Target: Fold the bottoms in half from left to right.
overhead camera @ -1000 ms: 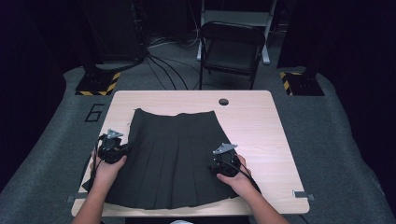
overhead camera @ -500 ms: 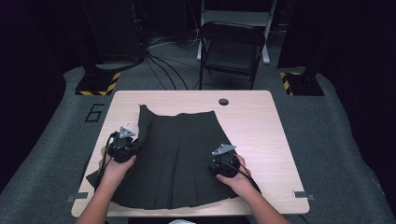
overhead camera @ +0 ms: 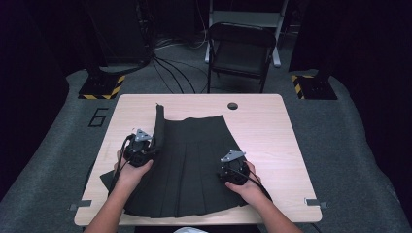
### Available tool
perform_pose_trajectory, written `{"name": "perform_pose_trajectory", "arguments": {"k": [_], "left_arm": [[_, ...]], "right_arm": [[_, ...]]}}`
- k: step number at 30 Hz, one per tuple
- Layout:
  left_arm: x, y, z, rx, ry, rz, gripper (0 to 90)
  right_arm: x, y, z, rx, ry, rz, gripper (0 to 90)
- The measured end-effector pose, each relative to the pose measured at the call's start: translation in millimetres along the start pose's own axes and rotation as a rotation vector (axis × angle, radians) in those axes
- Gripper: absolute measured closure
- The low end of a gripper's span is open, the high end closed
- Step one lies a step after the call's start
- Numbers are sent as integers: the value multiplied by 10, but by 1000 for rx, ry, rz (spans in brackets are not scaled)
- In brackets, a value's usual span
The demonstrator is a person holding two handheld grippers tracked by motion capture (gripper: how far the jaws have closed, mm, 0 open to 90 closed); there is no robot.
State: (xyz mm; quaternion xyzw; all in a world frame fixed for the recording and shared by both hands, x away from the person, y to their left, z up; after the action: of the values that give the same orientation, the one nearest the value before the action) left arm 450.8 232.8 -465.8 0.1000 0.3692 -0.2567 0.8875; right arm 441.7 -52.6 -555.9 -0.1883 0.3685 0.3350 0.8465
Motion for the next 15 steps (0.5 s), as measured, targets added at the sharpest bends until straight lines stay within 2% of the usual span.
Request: {"name": "perform_pose_trajectory", "arguments": {"k": [3,6,7,8,9,11,13,14,15], "left_arm": [[12,-41,32,4,-8,-7,823],[21,-76,48,4,-12,-13,823],[28,-96,64,-19,-27,-23,824],[26,-102,73,-9,-24,-33,823],[36,-114,88,-8,-31,-32,824],[57,-149,107,-13,-37,-33,823],[72,-170,113,-7,-40,-35,823],[75,-177,109,-6,-31,-37,823],[82,-173,105,9,-27,-42,823]], "right_arm": [[-7,17,-11,22,-5,-2,454],[-14,17,-13,2,1,-1,454],[-11,14,-11,-7,-5,-1,454],[-12,17,-13,-3,-4,-3,454],[-16,33,-19,22,2,-2,454],[-11,14,-13,4,-4,-3,454],[-13,18,-14,6,-3,-5,454],[-18,35,-20,23,4,-3,454],[-15,18,-13,1,1,-4,454]]}}
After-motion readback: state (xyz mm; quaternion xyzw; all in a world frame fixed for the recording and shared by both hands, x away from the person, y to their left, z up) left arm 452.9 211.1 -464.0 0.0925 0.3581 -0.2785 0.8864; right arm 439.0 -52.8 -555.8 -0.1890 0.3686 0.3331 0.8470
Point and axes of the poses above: each handheld gripper's, and its own axes: x roughly forward along the jaws, z roughly out of its top, y roughly to its left, the point moved 6 cm from there along x, roughly forward along the jaws, and after that the axes turned 1 degree about -x, right-handed, at the moved point
